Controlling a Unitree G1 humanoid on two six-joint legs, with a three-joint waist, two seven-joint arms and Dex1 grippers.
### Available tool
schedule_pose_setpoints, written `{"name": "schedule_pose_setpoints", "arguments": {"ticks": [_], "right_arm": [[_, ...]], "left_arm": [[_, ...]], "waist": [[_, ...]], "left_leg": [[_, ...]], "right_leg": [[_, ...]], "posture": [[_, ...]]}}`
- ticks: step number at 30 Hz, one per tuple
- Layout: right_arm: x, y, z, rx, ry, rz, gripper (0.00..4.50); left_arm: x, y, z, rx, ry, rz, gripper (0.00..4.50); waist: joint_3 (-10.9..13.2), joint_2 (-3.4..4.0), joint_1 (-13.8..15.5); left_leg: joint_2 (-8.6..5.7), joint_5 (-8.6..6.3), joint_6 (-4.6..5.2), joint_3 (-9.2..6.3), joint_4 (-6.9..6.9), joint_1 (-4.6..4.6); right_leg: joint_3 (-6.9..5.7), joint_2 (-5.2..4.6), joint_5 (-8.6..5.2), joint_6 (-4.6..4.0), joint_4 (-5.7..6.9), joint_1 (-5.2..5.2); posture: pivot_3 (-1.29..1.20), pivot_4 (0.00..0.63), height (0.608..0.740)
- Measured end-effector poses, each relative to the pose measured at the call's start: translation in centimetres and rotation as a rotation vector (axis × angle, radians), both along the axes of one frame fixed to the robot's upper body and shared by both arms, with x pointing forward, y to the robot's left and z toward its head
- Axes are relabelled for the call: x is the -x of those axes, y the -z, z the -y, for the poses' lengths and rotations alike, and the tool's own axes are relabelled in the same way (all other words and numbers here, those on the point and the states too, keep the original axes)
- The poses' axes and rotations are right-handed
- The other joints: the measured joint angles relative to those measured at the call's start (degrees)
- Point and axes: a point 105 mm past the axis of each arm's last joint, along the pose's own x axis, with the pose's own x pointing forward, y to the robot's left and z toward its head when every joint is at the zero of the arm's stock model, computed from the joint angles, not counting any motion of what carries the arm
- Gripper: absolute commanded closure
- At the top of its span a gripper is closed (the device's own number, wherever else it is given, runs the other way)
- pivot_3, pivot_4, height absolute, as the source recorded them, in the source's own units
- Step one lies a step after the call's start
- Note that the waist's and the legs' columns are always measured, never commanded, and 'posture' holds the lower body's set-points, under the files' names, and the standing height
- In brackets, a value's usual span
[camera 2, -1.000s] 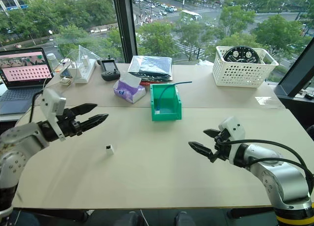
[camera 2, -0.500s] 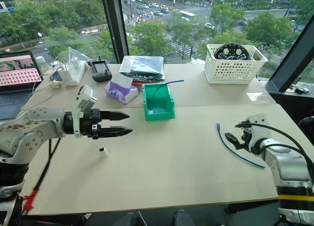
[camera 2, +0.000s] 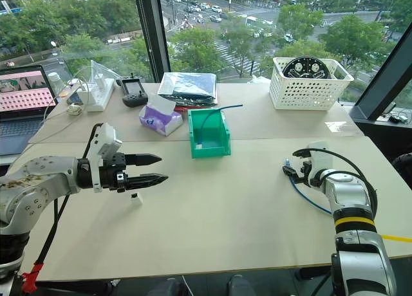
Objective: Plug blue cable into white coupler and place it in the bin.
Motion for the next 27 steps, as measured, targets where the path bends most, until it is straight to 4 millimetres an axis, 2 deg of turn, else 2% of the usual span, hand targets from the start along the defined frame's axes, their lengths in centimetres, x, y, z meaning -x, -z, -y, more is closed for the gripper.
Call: {"name": "schedule_pose_setpoints", "arguments": {"ticks": [5, 9, 11, 16, 17, 23, 25, 27], "right_arm": [[-0.3, 0.2, -0.5, -0.003, -0.024, 0.006, 3.05], [-0.2, 0.0, -1.6, 0.05, -0.13, 0.001, 4.42], [0.2, -0.5, -3.3, 0.116, -0.29, 0.009, 4.48], [2.2, -3.0, -10.9, 0.257, -0.818, 0.061, 4.48], [2.6, -3.1, -11.6, 0.268, -0.87, 0.061, 4.49], [6.8, -1.5, -17.5, 0.356, -1.338, -0.018, 4.49], [7.6, -0.9, -19.1, 0.366, -1.439, -0.028, 4.5], [7.6, -0.6, -19.9, 0.396, -1.477, -0.046, 4.5]], "left_arm": [[-0.1, 0.0, -0.1, -0.004, -0.014, 0.008, 1.09], [0.0, 0.0, -0.3, -0.008, -0.018, 0.01, 1.09], [0.0, 0.1, -0.6, -0.022, -0.024, 0.009, 1.09], [0.3, 0.0, -0.6, -0.035, 0.009, 0.019, 1.09], [0.3, 0.0, -0.6, -0.039, 0.012, 0.02, 1.09], [0.7, 0.9, -0.9, -0.091, 0.04, 0.01, 1.09], [0.8, 1.3, -0.7, -0.125, 0.063, 0.019, 1.09], [0.9, 1.8, -0.6, -0.166, 0.082, 0.029, 1.09]], "waist": [[0.0, 0.0, -0.03], [0.0, 0.0, -0.15], [0.01, 0.02, -0.32], [0.06, 0.1, -0.78], [0.06, 0.1, -0.7], [0.07, 0.1, -0.02], [0.07, 0.11, -0.03], [0.07, 0.11, 0.03]], "left_leg": [[0.0, 0.02, -0.02, -0.01, 0.0, 0.04], [0.0, 0.02, -0.03, -0.02, 0.0, 0.03], [0.0, 0.01, -0.02, -0.02, 0.0, -0.01], [0.07, 0.01, -0.02, -0.12, 0.0, 0.01], [0.07, 0.01, -0.02, -0.11, 0.0, 0.01], [0.08, 0.01, -0.03, -0.05, 0.01, -0.01], [0.06, 0.02, -0.05, -0.03, 0.01, 0.0], [0.05, 0.03, -0.07, -0.03, 0.01, 0.0]], "right_leg": [[0.0, 0.0, 0.0, 0.0, 0.01, 0.06], [0.01, 0.0, 0.01, 0.0, 0.01, 0.03], [0.0, 0.04, 0.0, 0.0, 0.02, -0.02], [0.03, 0.12, 0.01, 0.0, 0.06, -0.08], [0.02, 0.11, 0.01, 0.0, 0.07, -0.08], [0.01, 0.02, 0.0, 0.0, 0.05, -0.06], [0.01, 0.04, 0.01, -0.01, 0.06, -0.07], [0.01, 0.04, 0.02, -0.03, 0.1, -0.09]], "posture": [[0.0, 0.15, 0.74], [0.0, 0.15, 0.74], [0.0, 0.15, 0.74], [0.0, 0.15, 0.74], [0.0, 0.15, 0.74], [0.0, 0.15, 0.74], [0.0, 0.15, 0.74], [0.0, 0.15, 0.74]]}}
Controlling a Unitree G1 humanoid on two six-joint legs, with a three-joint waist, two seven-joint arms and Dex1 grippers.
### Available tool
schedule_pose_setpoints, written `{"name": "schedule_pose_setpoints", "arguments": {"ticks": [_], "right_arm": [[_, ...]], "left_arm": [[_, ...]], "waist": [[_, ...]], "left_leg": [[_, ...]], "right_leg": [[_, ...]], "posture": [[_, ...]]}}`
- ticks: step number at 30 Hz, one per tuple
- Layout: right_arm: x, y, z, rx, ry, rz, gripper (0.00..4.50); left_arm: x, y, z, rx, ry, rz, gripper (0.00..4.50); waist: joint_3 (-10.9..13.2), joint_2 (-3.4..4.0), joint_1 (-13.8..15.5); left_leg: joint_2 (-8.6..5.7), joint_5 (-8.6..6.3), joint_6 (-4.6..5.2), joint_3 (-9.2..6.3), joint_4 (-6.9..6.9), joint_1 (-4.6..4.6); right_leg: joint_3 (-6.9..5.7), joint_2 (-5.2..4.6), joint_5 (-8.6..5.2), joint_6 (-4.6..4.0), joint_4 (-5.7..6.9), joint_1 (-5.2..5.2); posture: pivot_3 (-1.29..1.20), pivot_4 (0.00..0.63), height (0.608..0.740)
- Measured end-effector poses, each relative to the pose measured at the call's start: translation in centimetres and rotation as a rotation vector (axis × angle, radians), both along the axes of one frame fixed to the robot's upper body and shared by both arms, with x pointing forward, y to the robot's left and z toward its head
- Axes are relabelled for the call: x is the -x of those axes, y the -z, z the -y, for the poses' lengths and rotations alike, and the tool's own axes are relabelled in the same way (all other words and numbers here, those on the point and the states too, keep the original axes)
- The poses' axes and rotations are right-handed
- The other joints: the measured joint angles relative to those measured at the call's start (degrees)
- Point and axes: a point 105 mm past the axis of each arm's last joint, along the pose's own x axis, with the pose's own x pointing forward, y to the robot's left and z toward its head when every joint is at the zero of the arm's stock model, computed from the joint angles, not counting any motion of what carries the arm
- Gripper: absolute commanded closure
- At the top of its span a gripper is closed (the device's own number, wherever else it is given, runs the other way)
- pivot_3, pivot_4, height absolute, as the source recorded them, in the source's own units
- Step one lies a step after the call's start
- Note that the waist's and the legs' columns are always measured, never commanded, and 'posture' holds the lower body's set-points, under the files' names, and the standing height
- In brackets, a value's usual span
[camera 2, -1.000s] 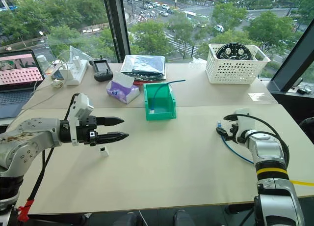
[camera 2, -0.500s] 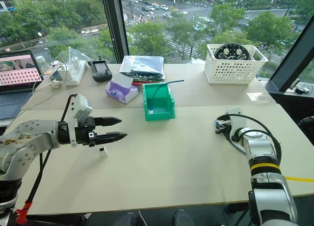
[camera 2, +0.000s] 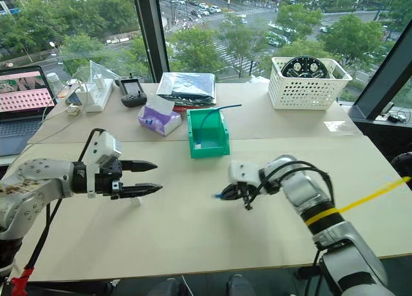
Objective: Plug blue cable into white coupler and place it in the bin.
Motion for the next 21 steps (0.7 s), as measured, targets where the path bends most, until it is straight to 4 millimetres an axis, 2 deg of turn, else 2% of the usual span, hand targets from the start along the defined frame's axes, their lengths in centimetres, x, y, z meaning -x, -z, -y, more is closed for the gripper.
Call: {"name": "schedule_pose_setpoints", "arguments": {"ticks": [2, 3, 5, 8, 9, 12, 14, 16, 18, 21], "right_arm": [[-0.5, -0.2, 0.1, 0.019, 0.013, -0.007, 3.5], [-0.7, -0.3, 0.2, 0.025, 0.016, -0.014, 3.31], [-0.6, -0.3, 0.0, 0.03, 0.001, -0.035, 2.38], [-0.5, -0.2, 0.1, 0.031, 0.002, -0.054, 1.62], [-0.5, -0.3, 0.4, 0.023, 0.031, -0.074, 1.23], [-0.3, -2.4, 1.1, -0.05, 0.096, -0.074, 0.22], [0.0, -4.1, 2.2, -0.105, 0.176, -0.071, 0.22], [0.3, -4.9, 3.2, -0.14, 0.251, -0.049, 0.22], [1.0, -4.6, 4.8, -0.144, 0.345, -0.03, 0.22], [2.4, -3.6, 6.5, -0.135, 0.458, -0.049, 0.22]], "left_arm": [[0.1, 0.5, 0.4, -0.03, 0.031, 0.002, 1.09], [0.0, 0.8, 0.7, -0.042, 0.052, 0.005, 1.09], [-0.4, 0.8, 2.1, -0.04, 0.109, 0.02, 1.09], [-0.6, 1.0, 2.8, -0.032, 0.139, 0.018, 1.09], [-1.2, 1.0, 3.6, -0.02, 0.155, 0.025, 1.09], [-1.8, 1.5, 6.0, -0.004, 0.229, 0.048, 1.09], [-1.8, 2.5, 7.3, -0.013, 0.276, 0.041, 1.09], [-1.9, 3.4, 8.2, -0.027, 0.304, 0.038, 1.09], [-2.1, 4.4, 9.4, -0.05, 0.339, 0.058, 1.09], [-2.7, 6.7, 10.1, -0.121, 0.363, 0.073, 1.09]], "waist": [[0.0, 0.0, 0.38], [0.0, 0.0, 0.59], [0.0, 0.0, 1.22], [0.0, 0.0, 1.19], [0.01, 0.02, 1.46], [0.02, 0.01, 1.93], [0.02, 0.01, 2.08], [0.02, 0.01, 2.22], [0.03, 0.0, 2.49], [0.03, 0.01, 2.58]], "left_leg": [[-0.01, 0.01, -0.01, 0.01, 0.0, 0.0], [0.0, 0.01, -0.01, 0.02, 0.0, 0.0], [-0.06, 0.01, -0.01, 0.03, 0.01, 0.0], [-0.07, 0.01, -0.01, 0.04, 0.02, -0.01], [-0.11, 0.02, -0.03, 0.01, 0.04, -0.05], [-0.12, 0.01, -0.02, 0.03, 0.2, -0.11], [-0.1, 0.01, -0.01, 0.02, 0.2, -0.11], [-0.11, 0.0, -0.01, 0.02, 0.23, -0.07], [-0.14, 0.0, -0.01, 0.03, 0.27, -0.06], [-0.13, 0.0, -0.01, 0.03, 0.42, -0.08]], "right_leg": [[-0.01, -0.01, 0.01, -0.02, 0.01, 0.0], [-0.02, 0.0, 0.01, -0.02, 0.01, 0.0], [-0.05, 0.02, 0.01, -0.03, 0.01, 0.01], [-0.04, 0.02, 0.02, -0.05, 0.04, 0.0], [-0.07, 0.0, 0.02, -0.04, 0.1, 0.0], [-0.06, 0.0, 0.02, -0.04, 0.21, -0.02], [-0.07, 0.0, 0.02, -0.04, 0.4, -0.02], [-0.07, 0.01, 0.0, -0.06, 0.6, -0.03], [-0.06, -0.01, -0.06, -0.08, 0.53, -0.07], [-0.04, 0.01, -0.13, -0.08, 0.65, -0.09]], "posture": [[0.0, 0.15, 0.74], [0.0, 0.15, 0.74], [0.0, 0.15, 0.74], [0.0, 0.15, 0.74], [0.0, 0.15, 0.74], [0.0, 0.15, 0.74], [0.0, 0.15, 0.74], [0.0, 0.15, 0.74], [0.0, 0.15, 0.74], [0.0, 0.15, 0.74]]}}
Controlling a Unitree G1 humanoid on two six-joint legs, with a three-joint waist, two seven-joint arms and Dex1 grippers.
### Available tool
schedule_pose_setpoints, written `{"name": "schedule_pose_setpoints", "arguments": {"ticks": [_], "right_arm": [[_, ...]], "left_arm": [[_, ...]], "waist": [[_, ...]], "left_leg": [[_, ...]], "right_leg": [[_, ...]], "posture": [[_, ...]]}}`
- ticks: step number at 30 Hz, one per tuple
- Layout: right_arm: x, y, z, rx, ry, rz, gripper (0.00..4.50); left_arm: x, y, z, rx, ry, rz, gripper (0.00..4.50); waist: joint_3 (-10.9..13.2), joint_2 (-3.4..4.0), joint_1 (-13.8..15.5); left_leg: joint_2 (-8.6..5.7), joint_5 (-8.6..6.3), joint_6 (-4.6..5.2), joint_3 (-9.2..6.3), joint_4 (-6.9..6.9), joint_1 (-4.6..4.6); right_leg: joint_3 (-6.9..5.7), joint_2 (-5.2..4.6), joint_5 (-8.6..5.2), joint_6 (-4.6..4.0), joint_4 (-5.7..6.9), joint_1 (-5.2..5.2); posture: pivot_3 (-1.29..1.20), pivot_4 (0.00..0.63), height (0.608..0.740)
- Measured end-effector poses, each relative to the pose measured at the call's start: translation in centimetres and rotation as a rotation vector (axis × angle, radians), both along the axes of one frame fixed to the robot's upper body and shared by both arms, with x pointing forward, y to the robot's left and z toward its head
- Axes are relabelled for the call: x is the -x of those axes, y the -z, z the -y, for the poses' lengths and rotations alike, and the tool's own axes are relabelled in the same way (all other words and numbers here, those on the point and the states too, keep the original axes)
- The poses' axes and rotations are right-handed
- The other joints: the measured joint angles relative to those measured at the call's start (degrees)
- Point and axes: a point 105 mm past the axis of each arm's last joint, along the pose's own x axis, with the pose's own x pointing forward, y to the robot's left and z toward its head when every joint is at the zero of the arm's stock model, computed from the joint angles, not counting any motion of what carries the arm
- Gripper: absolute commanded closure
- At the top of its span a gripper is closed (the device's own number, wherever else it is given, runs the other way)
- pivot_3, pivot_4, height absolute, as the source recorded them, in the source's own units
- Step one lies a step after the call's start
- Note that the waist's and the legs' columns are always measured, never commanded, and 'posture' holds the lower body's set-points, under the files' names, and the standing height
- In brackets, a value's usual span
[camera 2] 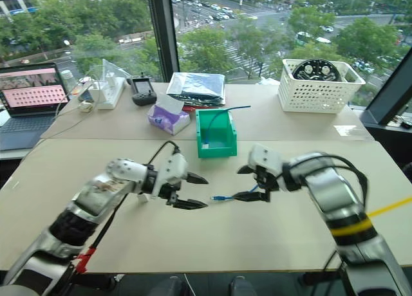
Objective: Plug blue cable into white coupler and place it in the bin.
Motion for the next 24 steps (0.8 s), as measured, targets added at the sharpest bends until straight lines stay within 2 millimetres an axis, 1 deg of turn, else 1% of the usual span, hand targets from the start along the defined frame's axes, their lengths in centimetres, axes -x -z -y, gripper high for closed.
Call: {"name": "schedule_pose_setpoints", "arguments": {"ticks": [2, 3, 5, 6, 7, 10, 12, 13, 18, 19, 20, 21, 24], "right_arm": [[0.7, 0.2, 0.6, -0.01, 0.055, -0.015, 0.22], [1.0, 0.2, 0.9, -0.016, 0.083, -0.014, 0.22], [1.4, -0.1, 1.3, -0.031, 0.133, -0.008, 0.22], [1.9, -0.1, 1.6, -0.044, 0.154, -0.012, 0.22], [2.8, 0.2, 1.6, -0.054, 0.16, -0.036, 0.22], [5.2, 1.9, 1.8, -0.047, 0.171, -0.128, 0.22], [5.7, 2.2, 2.0, -0.054, 0.189, -0.149, 0.22], [5.9, 2.0, 2.3, -0.056, 0.206, -0.142, 0.22], [5.8, 1.1, 2.7, -0.053, 0.234, -0.101, 0.22], [5.8, 1.1, 2.7, -0.053, 0.237, -0.1, 0.12], [5.7, 1.2, 2.8, -0.054, 0.242, -0.098, 0.12], [5.7, 1.1, 2.8, -0.052, 0.245, -0.096, 0.12], [5.6, 1.0, 2.9, -0.043, 0.255, -0.088, 0.12]], "left_arm": [[-0.5, 1.4, 0.0, -0.045, 0.0, 0.004, 1.09], [-0.7, 1.7, 0.2, -0.054, 0.0, 0.006, 1.09], [-1.2, 2.6, 0.4, -0.071, -0.009, -0.001, 1.09], [-1.4, 2.8, 0.6, -0.073, -0.014, -0.005, 1.09], [-1.7, 2.9, 1.0, -0.072, -0.022, -0.009, 1.09], [-2.6, 2.5, 1.4, -0.064, -0.048, 0.003, 1.09], [-3.1, 2.4, 1.2, -0.083, -0.06, 0.014, 1.09], [-3.3, 2.5, 1.2, -0.097, -0.065, 0.025, 1.09], [-3.5, 3.1, 1.5, -0.094, -0.072, 0.001, 1.09], [-3.5, 3.1, 1.6, -0.094, -0.071, -0.003, 1.6], [-3.5, 3.2, 1.7, -0.093, -0.067, -0.013, 1.76], [-3.5, 3.2, 1.8, -0.091, -0.063, -0.019, 2.07], [-3.3, 3.5, 2.1, -0.09, -0.054, -0.041, 3.26]], "waist": [[0.01, -0.01, -0.35], [0.01, -0.01, -0.38], [0.01, -0.01, -0.58], [0.01, -0.01, -0.46], [0.02, -0.02, -0.32], [0.02, -0.02, 0.0], [0.02, -0.02, -0.1], [0.02, -0.02, -0.22], [0.02, -0.02, -0.13], [0.02, -0.02, -0.12], [0.02, -0.02, -0.1], [0.02, -0.02, -0.06], [0.02, -0.02, 0.01]], "left_leg": [[0.06, 0.0, 0.0, 0.02, 0.11, -0.04], [0.04, 0.0, 0.0, 0.0, 0.15, -0.02], [0.1, 0.0, 0.01, -0.02, 0.33, -0.06], [0.08, 0.0, 0.01, -0.07, 0.37, -0.08], [0.1, -0.01, 0.01, -0.09, 0.43, -0.1], [0.08, -0.02, 0.03, -0.14, 0.55, -0.22], [0.06, -0.02, 0.04, -0.14, 0.6, -0.26], [0.06, -0.02, 0.04, -0.16, 0.6, -0.26], [0.08, -0.02, 0.04, -0.19, 0.59, -0.25], [0.07, -0.02, 0.04, -0.19, 0.58, -0.25], [0.07, -0.02, 0.04, -0.18, 0.58, -0.25], [0.06, -0.02, 0.04, -0.18, 0.59, -0.28], [0.06, -0.02, 0.04, -0.2, 0.62, -0.31]], "right_leg": [[0.03, 0.03, -0.09, 0.16, 0.01, -0.03], [0.03, 0.02, -0.19, 0.32, 0.08, -0.02], [0.02, 0.05, -0.21, 0.36, 0.11, -0.01], [-0.01, 0.04, -0.22, 0.37, 0.13, 0.01], [-0.04, 0.05, -0.23, 0.39, 0.12, 0.04], [-0.01, 0.0, -0.25, 0.47, 0.09, 0.04], [0.04, -0.02, -0.25, 0.48, 0.09, 0.03], [0.06, -0.02, -0.24, 0.49, 0.08, 0.03], [0.0, 0.01, -0.25, 0.5, 0.09, 0.04], [0.0, 0.01, -0.25, 0.5, 0.09, 0.04], [0.01, 0.0, -0.25, 0.5, 0.09, 0.04], [0.01, 0.0, -0.25, 0.5, 0.08, 0.04], [0.01, -0.01, -0.25, 0.51, 0.07, 0.05]], "posture": [[0.0, 0.15, 0.74], [0.0, 0.15, 0.74], [0.0, 0.15, 0.74], [0.0, 0.15, 0.74], [0.0, 0.15, 0.74], [0.0, 0.15, 0.74], [0.0, 0.15, 0.74], [0.0, 0.15, 0.74], [0.0, 0.15, 0.74], [0.0, 0.15, 0.74], [0.0, 0.15, 0.74], [0.0, 0.15, 0.74], [0.0, 0.15, 0.74]]}}
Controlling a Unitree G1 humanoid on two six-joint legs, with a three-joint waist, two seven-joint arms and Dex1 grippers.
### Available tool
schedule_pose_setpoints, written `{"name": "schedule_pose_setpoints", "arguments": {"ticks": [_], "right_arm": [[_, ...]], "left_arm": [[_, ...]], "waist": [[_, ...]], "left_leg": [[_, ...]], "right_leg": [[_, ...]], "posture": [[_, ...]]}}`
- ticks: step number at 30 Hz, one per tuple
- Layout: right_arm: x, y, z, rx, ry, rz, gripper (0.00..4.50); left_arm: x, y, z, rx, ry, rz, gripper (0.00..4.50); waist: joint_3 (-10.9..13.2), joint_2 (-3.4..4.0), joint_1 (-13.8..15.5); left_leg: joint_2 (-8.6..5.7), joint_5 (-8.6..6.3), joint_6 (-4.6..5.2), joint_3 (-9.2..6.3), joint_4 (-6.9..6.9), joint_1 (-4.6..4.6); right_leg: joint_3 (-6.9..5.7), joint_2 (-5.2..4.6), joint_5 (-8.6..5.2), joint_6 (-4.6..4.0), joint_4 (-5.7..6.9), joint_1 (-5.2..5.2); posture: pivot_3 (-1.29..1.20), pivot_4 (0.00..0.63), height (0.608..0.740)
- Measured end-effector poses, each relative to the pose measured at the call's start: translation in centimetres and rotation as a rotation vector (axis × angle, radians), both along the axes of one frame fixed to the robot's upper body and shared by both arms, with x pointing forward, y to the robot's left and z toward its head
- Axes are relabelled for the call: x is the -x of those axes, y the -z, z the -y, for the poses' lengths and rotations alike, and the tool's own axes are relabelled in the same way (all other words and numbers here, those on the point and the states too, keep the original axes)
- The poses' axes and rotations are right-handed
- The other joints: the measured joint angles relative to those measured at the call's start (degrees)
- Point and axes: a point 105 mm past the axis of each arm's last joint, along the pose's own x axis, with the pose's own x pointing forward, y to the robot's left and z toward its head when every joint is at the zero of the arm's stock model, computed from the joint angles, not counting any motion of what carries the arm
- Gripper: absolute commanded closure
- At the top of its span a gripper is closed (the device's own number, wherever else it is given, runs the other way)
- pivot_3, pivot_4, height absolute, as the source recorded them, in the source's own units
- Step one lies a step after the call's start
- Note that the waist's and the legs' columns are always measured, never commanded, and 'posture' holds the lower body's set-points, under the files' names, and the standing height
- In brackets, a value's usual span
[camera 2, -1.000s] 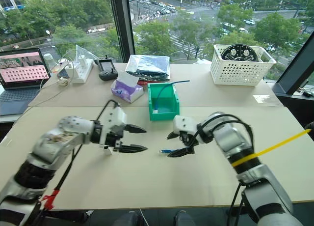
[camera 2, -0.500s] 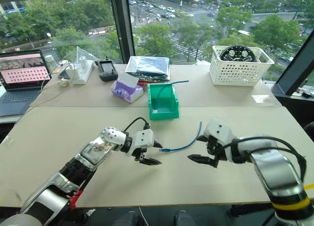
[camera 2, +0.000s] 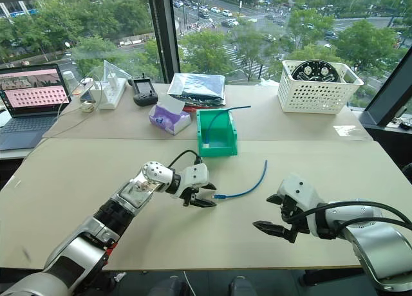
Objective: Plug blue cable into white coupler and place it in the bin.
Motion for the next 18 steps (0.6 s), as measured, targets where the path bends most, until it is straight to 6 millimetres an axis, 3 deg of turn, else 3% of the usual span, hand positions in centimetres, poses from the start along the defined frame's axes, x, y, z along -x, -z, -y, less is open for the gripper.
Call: {"name": "schedule_pose_setpoints", "arguments": {"ticks": [3, 4, 8, 12, 16, 18], "right_arm": [[0.0, 0.0, -0.1, -0.009, 0.003, -0.004, 0.12], [0.1, 0.0, -0.2, -0.017, 0.008, -0.012, 0.12], [0.3, 0.0, -1.1, -0.194, 0.084, -0.069, 0.12], [1.1, 0.2, -2.7, -0.49, 0.15, -0.222, 0.12], [1.9, 0.9, -2.5, -0.676, 0.257, -0.345, 0.12], [1.7, 0.8, -2.4, -0.774, 0.304, -0.371, 0.12]], "left_arm": [[0.1, 0.0, 0.1, -0.001, 0.002, -0.008, 4.3], [0.0, 0.0, 0.1, -0.004, -0.002, -0.01, 4.42], [-0.3, -0.4, 0.3, 0.039, -0.045, -0.041, 4.42], [-0.4, -2.8, 2.2, 0.197, -0.111, -0.051, 4.42], [-0.2, -5.5, 3.5, 0.366, -0.204, -0.107, 4.42], [0.3, -5.9, 3.6, 0.396, -0.221, -0.14, 4.42]], "waist": [[0.0, 0.0, -0.01], [0.0, 0.0, -0.03], [0.01, -0.03, -0.03], [0.01, -0.01, 0.08], [0.0, 0.0, -0.07], [-0.02, 0.07, -0.5]], "left_leg": [[0.0, 0.0, 0.0, -0.01, 0.0, 0.01], [0.01, 0.0, 0.0, -0.02, 0.0, 0.02], [0.07, 0.0, 0.0, -0.15, 0.01, -0.04], [0.01, 0.0, 0.0, -0.62, 0.01, -0.14], [0.0, -0.01, 0.02, -0.73, 0.01, -0.14], [0.02, -0.01, 0.02, -0.75, -0.02, -0.09]], "right_leg": [[0.0, 0.01, 0.0, 0.0, 0.01, 0.01], [0.0, 0.02, 0.0, 0.0, 0.01, 0.01], [-0.03, 0.05, 0.0, 0.0, 0.01, 0.01], [-0.01, -0.03, 0.04, 0.04, 0.02, -0.02], [-0.02, -0.04, 0.07, 0.02, 0.01, 0.04], [0.01, 0.01, 0.06, 0.03, 0.04, 0.04]], "posture": [[0.0, 0.15, 0.74], [0.0, 0.15, 0.74], [0.0, 0.15, 0.74], [0.0, 0.15, 0.74], [0.0, 0.15, 0.74], [0.0, 0.15, 0.74]]}}
